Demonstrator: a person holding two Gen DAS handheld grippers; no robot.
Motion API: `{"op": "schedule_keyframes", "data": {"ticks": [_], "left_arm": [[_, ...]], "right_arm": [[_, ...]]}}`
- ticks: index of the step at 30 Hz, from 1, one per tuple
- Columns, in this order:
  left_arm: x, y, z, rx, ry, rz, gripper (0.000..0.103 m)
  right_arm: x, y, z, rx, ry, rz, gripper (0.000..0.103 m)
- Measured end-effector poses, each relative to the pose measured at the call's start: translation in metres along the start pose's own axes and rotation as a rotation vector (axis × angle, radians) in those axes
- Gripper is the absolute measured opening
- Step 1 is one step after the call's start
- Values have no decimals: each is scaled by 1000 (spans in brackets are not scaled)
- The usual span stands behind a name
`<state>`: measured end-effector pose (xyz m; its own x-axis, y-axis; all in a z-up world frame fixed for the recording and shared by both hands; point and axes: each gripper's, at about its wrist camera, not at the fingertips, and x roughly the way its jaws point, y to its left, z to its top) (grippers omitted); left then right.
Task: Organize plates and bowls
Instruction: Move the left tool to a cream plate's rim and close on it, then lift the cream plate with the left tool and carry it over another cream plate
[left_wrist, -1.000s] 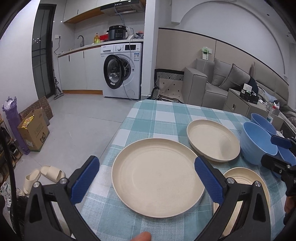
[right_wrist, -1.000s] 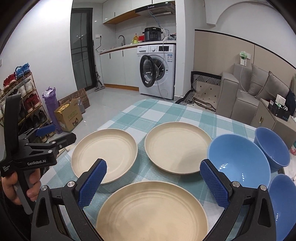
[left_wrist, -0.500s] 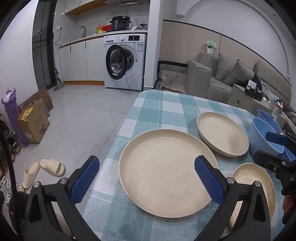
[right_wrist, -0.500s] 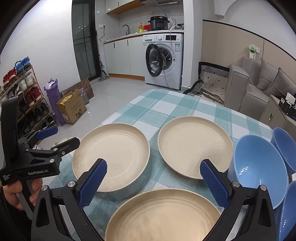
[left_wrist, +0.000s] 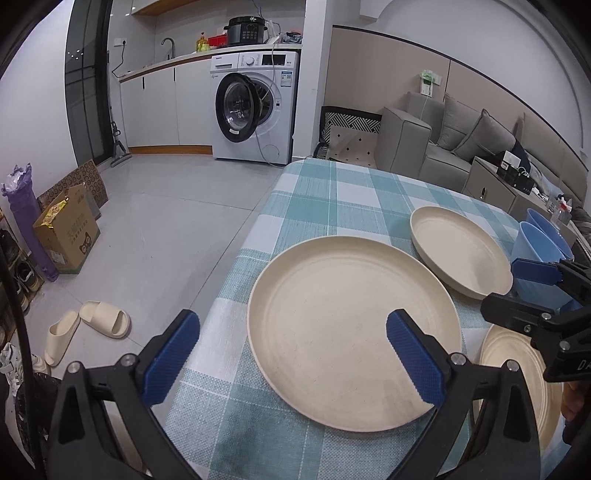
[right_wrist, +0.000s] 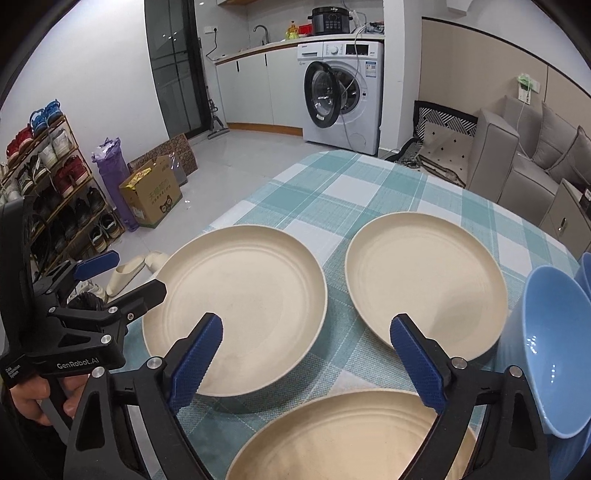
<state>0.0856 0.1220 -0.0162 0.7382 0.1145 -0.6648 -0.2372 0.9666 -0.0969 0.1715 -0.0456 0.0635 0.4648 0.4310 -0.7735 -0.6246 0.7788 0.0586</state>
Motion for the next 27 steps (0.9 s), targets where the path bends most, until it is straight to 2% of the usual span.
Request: {"op": "schedule_keyframes", "data": {"ticks": [3, 7, 15, 20, 27], "left_arm": [[5, 2, -1, 0, 13, 3, 95], [14, 6, -4, -6, 50, 2, 81], [25, 11, -10, -7, 91, -1, 77], [35, 18, -13, -32, 128, -9, 66], [42, 17, -18, -26, 161, -22, 55]], "right_arm": [[10, 2, -1, -5, 32, 8, 83], [22, 1, -2, 5, 60, 29, 83], [46, 2, -2, 6, 126, 41, 76], [59, 1, -2, 2, 156, 38, 69], [71, 0, -3, 8, 189, 39, 55]]}}
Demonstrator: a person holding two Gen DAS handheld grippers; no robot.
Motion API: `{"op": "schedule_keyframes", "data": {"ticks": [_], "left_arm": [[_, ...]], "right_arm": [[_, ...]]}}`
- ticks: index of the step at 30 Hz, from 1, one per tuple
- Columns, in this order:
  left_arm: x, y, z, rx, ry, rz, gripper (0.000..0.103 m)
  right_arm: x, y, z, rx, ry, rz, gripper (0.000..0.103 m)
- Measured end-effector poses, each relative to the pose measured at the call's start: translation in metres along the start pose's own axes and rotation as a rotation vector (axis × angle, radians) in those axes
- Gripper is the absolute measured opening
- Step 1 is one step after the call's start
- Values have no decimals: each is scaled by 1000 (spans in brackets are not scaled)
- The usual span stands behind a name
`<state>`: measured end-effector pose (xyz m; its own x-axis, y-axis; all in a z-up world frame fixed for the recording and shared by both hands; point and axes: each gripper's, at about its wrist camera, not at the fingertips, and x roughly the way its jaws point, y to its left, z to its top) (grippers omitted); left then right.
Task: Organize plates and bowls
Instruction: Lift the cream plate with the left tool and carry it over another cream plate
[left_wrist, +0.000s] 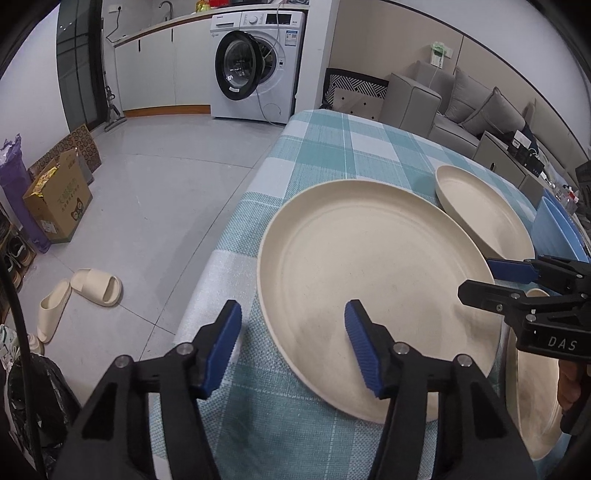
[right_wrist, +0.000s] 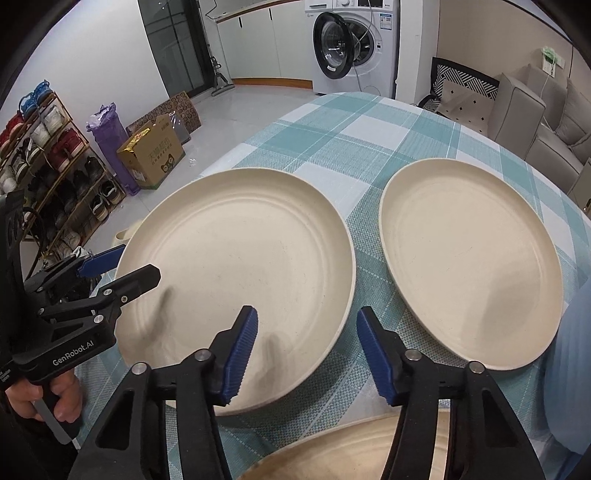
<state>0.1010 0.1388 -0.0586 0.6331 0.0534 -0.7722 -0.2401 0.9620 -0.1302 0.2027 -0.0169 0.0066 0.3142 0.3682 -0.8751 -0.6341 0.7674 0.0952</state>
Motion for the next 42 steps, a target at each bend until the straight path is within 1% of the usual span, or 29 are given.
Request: {"op": "schedule_keyframes", "data": {"ticks": [2, 3, 5, 8, 10, 13, 18, 30, 42], "left_arm": [[2, -1, -1, 4, 7, -4, 53], [3, -2, -1, 5, 10, -5, 51], [4, -2, -2, 8, 17, -5, 43], [5, -2, -3, 13, 18, -5, 41], [5, -2, -3, 16, 17, -4, 37], [5, -3, -3, 20, 17, -1, 34], [5, -3, -3, 22, 17, 3, 32], [1, -1, -3, 15, 9, 8, 32], [-18, -9, 1, 36, -35, 9, 32]], "right_arm": [[2, -1, 0, 3, 5, -4, 53], [2, -1, 0, 3, 7, -5, 50], [3, -1, 0, 3, 11, -10, 47], [5, -2, 1, 3, 15, -16, 43], [6, -1, 1, 0, 18, -22, 38], [7, 1, 0, -11, 17, -36, 34], [5, 3, -1, -22, 15, -57, 29], [-3, 7, -2, -28, -8, -65, 28], [-28, 9, -5, -22, -55, -76, 28]]}}
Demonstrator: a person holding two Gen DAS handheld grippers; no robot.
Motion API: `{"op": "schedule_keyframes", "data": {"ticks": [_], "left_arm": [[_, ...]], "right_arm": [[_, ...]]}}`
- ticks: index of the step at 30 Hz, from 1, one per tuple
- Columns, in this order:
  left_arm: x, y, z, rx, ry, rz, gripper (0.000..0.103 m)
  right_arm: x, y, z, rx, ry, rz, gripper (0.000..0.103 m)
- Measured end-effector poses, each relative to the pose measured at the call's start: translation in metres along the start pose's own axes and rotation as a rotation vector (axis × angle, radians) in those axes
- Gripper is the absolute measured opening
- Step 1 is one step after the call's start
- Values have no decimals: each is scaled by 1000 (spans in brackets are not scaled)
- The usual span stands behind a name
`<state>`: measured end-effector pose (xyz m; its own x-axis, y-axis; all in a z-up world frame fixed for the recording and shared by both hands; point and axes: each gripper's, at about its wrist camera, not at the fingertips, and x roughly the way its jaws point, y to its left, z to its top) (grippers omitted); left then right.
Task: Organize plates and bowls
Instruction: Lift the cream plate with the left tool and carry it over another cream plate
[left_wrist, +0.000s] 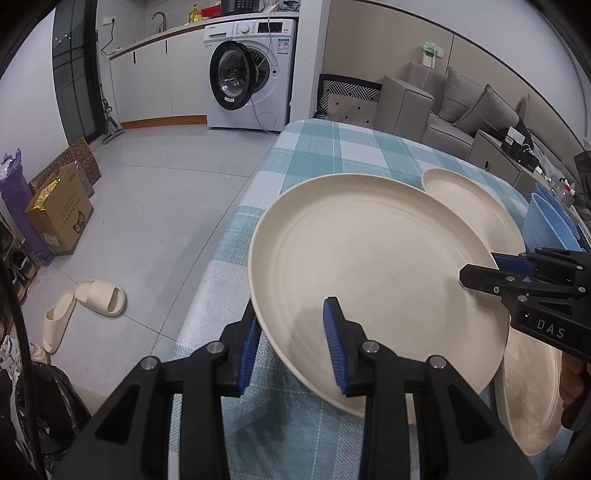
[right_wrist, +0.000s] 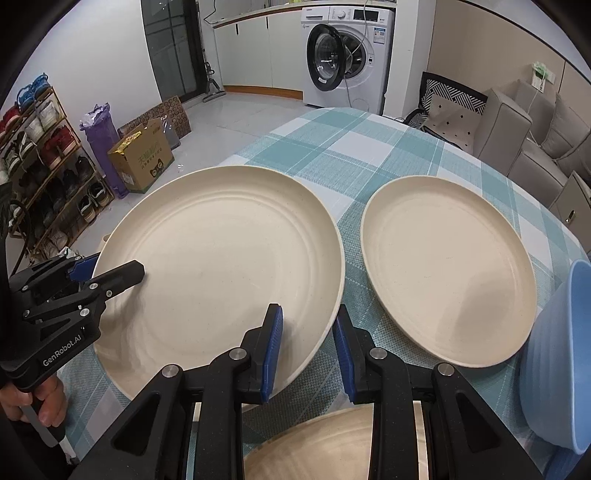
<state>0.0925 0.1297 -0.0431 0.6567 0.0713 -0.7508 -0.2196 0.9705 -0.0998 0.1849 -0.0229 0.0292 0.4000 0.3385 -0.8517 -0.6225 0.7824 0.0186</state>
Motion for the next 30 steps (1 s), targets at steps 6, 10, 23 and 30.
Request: {"op": "schedule_keyframes", "data": {"ticks": [6, 10, 23, 30], "left_arm": [[-9, -6, 3, 13, -20, -2, 32], [-18, -12, 4, 25, -40, -6, 32], [-45, -36, 6, 73, -96, -32, 32], [-55, -49, 5, 101, -114, -56, 33]], "right_arm": [[-16, -2, -4, 6, -25, -7, 28], [-29, -4, -7, 14, -44, -14, 28], [-77, -15, -28, 49, -105, -40, 28], [-101, -26, -40, 82, -135, -53, 28]]}}
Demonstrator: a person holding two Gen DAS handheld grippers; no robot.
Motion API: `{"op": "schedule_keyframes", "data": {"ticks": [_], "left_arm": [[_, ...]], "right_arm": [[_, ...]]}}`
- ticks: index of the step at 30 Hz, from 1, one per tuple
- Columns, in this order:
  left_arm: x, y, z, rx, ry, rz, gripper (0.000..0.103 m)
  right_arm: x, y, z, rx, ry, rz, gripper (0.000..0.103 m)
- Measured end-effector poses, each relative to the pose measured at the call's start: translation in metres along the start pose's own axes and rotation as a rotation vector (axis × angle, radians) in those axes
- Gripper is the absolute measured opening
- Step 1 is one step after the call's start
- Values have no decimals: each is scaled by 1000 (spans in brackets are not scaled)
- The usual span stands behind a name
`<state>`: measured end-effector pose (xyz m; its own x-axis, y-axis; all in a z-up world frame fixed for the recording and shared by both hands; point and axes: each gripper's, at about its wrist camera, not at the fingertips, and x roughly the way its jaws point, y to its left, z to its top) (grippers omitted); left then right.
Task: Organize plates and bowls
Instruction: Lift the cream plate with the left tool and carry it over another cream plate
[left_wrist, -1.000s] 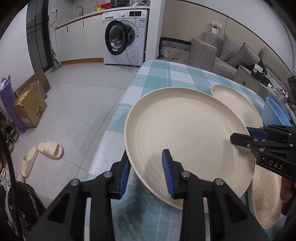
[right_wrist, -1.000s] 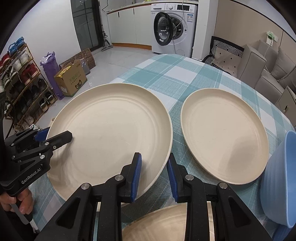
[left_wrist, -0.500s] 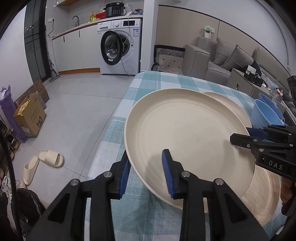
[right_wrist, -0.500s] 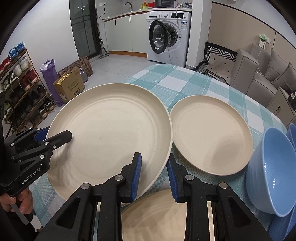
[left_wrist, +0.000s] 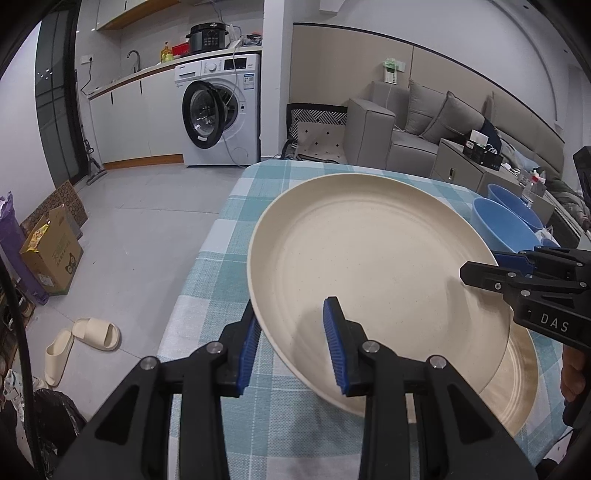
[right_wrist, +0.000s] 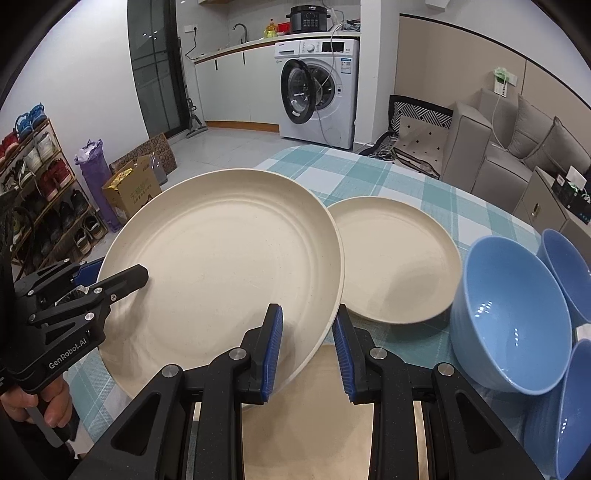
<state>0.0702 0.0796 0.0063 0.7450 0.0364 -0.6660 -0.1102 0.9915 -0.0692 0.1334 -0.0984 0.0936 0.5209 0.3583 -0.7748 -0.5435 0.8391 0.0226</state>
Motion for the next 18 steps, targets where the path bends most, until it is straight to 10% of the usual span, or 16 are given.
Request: {"op": "schedule_keyframes", "data": {"ticks": [18], "left_arm": [[-13, -45, -6, 96, -8, -57, 33]], "right_arm": [[-46, -26, -37, 95, -10, -46, 28]]}}
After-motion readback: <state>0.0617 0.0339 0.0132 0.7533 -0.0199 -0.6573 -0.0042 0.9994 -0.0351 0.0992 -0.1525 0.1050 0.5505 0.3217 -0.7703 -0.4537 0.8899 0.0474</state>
